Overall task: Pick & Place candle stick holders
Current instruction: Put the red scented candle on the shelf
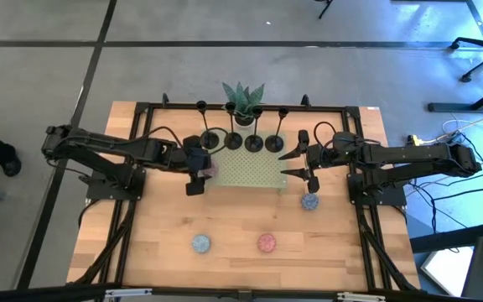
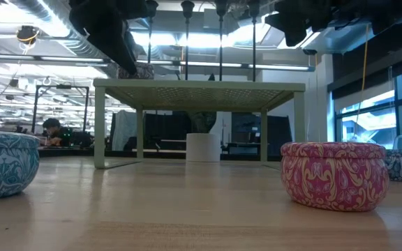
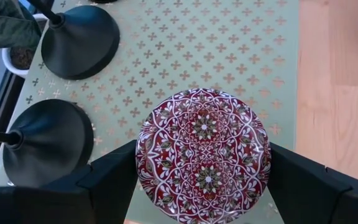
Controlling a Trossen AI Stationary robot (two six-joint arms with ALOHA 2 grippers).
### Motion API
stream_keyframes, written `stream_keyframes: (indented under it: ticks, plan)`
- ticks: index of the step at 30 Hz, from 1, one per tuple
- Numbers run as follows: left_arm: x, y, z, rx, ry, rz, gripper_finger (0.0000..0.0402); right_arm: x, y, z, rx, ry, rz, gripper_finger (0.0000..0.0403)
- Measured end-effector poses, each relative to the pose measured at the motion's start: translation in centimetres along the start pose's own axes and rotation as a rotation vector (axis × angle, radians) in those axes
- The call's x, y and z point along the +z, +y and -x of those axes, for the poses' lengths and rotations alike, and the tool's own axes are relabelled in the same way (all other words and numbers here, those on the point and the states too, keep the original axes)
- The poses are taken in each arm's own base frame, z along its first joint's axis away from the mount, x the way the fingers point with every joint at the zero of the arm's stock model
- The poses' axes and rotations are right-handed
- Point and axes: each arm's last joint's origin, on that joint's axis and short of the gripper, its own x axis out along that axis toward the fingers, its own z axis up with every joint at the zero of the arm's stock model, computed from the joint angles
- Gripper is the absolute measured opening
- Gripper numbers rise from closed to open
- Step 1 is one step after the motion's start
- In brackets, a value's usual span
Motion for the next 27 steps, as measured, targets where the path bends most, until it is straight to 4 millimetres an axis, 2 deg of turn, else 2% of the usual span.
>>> stream_keyframes:
  ticks: [27]
  plan:
    - [-0.18, 0.12, 0.55, -0.014, -0.009, -0.082, 0.0313, -0.03, 0.01, 0.00, 0.000, 0.004, -0.001, 0.0199]
